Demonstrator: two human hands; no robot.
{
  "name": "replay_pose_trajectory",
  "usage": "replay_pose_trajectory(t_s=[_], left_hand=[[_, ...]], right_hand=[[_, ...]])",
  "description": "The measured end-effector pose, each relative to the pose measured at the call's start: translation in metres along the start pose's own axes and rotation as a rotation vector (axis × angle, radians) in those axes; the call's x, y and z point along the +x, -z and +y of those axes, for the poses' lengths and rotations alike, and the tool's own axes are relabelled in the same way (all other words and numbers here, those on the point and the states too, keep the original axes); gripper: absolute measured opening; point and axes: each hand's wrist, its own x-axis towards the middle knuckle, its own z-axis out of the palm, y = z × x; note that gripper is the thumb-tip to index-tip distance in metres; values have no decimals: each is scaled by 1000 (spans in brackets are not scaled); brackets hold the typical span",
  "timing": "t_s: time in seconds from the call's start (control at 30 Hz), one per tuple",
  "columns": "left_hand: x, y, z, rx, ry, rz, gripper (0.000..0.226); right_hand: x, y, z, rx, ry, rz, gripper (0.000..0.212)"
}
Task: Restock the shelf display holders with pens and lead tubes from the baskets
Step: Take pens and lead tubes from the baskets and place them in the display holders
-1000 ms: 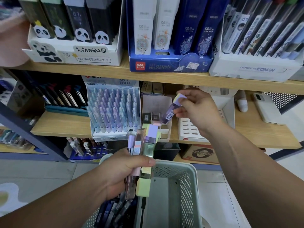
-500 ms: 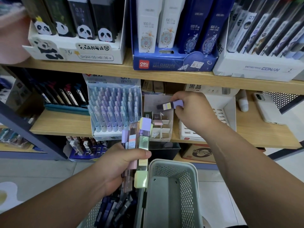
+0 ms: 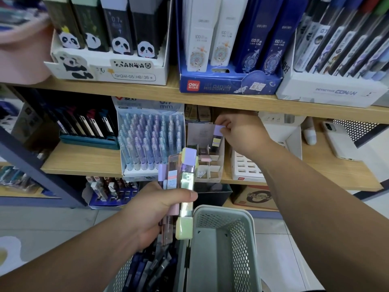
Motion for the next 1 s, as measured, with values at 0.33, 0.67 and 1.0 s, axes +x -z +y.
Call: replay_pose_trajectory(t_s=[0.33, 0.67, 1.0], left_hand=[[6, 6, -1, 48, -12, 10, 57], [4, 7, 0, 39, -32, -13, 32], [0, 9, 0, 40, -33, -23, 26]], right_hand=[[-1, -24, 10, -43, 65, 165, 20], [-21, -23, 18, 34, 244, -10, 39], [-10, -22, 5, -63, 143, 66, 21]])
